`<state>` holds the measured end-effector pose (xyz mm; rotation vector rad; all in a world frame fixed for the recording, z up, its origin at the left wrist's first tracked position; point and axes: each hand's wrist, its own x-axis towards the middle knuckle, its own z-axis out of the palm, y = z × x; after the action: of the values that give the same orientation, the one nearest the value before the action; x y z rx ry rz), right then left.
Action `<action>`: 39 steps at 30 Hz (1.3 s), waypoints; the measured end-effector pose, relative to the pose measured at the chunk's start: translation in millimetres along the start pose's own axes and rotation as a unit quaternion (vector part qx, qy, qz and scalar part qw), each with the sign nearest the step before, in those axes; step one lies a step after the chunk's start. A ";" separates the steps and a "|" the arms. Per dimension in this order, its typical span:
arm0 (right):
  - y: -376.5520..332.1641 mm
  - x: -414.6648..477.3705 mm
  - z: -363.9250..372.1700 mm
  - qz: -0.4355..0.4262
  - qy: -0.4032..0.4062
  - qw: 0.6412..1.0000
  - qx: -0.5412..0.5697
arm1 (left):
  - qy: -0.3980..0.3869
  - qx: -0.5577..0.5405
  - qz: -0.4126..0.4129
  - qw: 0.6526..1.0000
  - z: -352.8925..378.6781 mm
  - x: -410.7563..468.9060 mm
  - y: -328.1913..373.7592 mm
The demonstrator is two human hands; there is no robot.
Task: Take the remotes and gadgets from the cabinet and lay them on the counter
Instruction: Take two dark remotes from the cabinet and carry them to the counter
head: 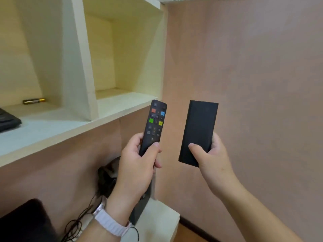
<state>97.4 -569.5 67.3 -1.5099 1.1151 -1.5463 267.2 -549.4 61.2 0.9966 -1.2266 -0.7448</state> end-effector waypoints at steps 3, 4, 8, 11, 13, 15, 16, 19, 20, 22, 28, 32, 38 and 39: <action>-0.1 -25.6 -31.7 0.018 0.042 0.998 -0.038 | -0.047 -0.027 -0.025 0.998 27.5 -13.2 -6.6; -1.6 -34.1 -43.3 0.023 0.059 0.997 -0.048 | -0.064 -0.036 -0.035 0.997 38.1 -18.8 -6.7; -13.9 -70.4 -89.4 0.024 0.125 0.989 -0.075 | -0.142 -0.064 -0.066 0.986 80.3 -50.0 -0.7; -24.3 -101.9 -122.0 0.034 0.168 0.981 -0.087 | -0.183 -0.089 -0.080 0.976 108.3 -78.8 8.1; -31.5 -126.5 -144.7 0.041 0.190 0.977 -0.088 | -0.208 -0.100 -0.089 0.969 127.7 -103.0 15.5; -41.2 -155.6 -168.2 0.044 0.211 0.972 -0.096 | -0.231 -0.115 -0.103 0.961 148.3 -134.7 22.0; -46.4 -172.0 -180.9 0.045 0.223 0.969 -0.102 | -0.243 -0.122 -0.112 0.956 159.4 -152.8 25.4; -66.0 -231.6 -223.9 0.048 0.266 0.956 -0.116 | -0.282 -0.132 -0.129 0.942 194.2 -212.2 42.0; -73.9 -254.3 -239.6 0.052 0.280 0.951 -0.117 | -0.292 -0.134 -0.132 0.938 205.8 -231.7 50.8; -91.9 -302.7 -271.9 0.063 0.312 0.940 -0.122 | -0.315 -0.137 -0.131 0.930 228.2 -270.3 72.7; -138.2 -453.5 -348.7 0.070 0.417 0.894 -0.149 | -0.429 -0.165 -0.109 0.881 286.3 -401.4 131.7; -165.1 -545.4 -385.1 0.085 0.499 0.849 -0.150 | -0.511 -0.184 -0.129 0.830 316.6 -494.6 160.1; -195.4 -643.6 -417.8 0.088 0.592 0.787 -0.147 | -0.611 -0.184 -0.119 0.761 352.0 -586.1 192.7; -196.5 -655.3 -422.7 0.091 0.605 0.777 -0.147 | -0.623 -0.184 -0.118 0.751 358.3 -597.8 195.7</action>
<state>-252.6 152.2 8.5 -0.3318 2.1824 -2.2958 -216.6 -13.2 11.4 0.1980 -1.9480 -1.9486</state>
